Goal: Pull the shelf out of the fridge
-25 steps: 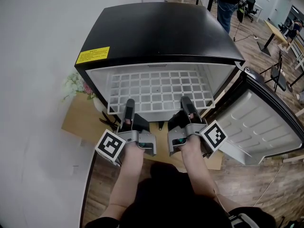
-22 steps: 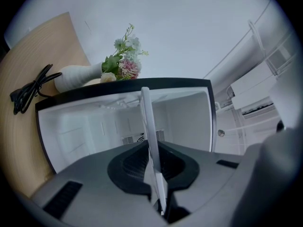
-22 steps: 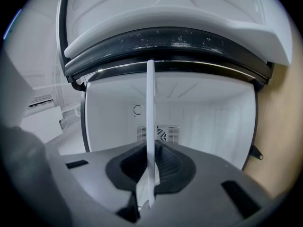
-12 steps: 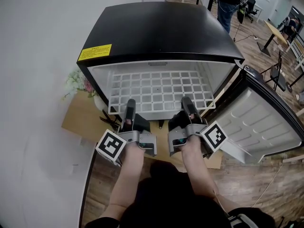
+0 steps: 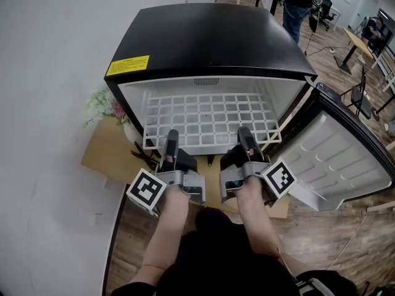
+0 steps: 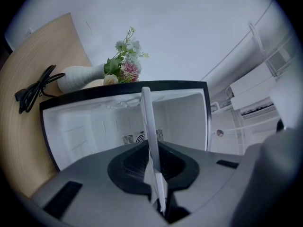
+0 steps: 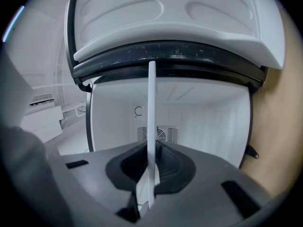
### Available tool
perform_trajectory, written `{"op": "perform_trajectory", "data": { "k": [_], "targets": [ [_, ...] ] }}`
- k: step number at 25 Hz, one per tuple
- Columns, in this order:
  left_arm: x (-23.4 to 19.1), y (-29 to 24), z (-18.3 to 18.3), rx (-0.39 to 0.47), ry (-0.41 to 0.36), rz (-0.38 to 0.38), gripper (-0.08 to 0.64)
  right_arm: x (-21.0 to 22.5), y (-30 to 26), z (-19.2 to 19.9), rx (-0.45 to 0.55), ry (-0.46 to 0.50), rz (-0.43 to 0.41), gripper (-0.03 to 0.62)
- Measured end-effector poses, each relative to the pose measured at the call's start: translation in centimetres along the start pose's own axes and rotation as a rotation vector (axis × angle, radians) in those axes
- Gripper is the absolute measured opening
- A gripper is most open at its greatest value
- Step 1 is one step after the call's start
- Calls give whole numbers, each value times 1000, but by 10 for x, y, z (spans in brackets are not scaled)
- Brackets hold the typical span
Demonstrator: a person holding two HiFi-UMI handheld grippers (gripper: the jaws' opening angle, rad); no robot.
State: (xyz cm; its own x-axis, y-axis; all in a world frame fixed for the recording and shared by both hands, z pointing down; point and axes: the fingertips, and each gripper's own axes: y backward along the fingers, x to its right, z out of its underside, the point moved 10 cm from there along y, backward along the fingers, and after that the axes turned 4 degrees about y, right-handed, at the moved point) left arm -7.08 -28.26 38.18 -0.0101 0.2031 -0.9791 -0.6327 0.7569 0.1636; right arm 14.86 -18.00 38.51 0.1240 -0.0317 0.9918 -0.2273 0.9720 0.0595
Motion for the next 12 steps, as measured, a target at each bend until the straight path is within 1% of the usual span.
{"op": "perform_trajectory", "data": {
  "k": [12],
  "targets": [
    [2,11,1,-6,0,0,34,-1,12,4,7,-7,-5,12]
  ]
}}
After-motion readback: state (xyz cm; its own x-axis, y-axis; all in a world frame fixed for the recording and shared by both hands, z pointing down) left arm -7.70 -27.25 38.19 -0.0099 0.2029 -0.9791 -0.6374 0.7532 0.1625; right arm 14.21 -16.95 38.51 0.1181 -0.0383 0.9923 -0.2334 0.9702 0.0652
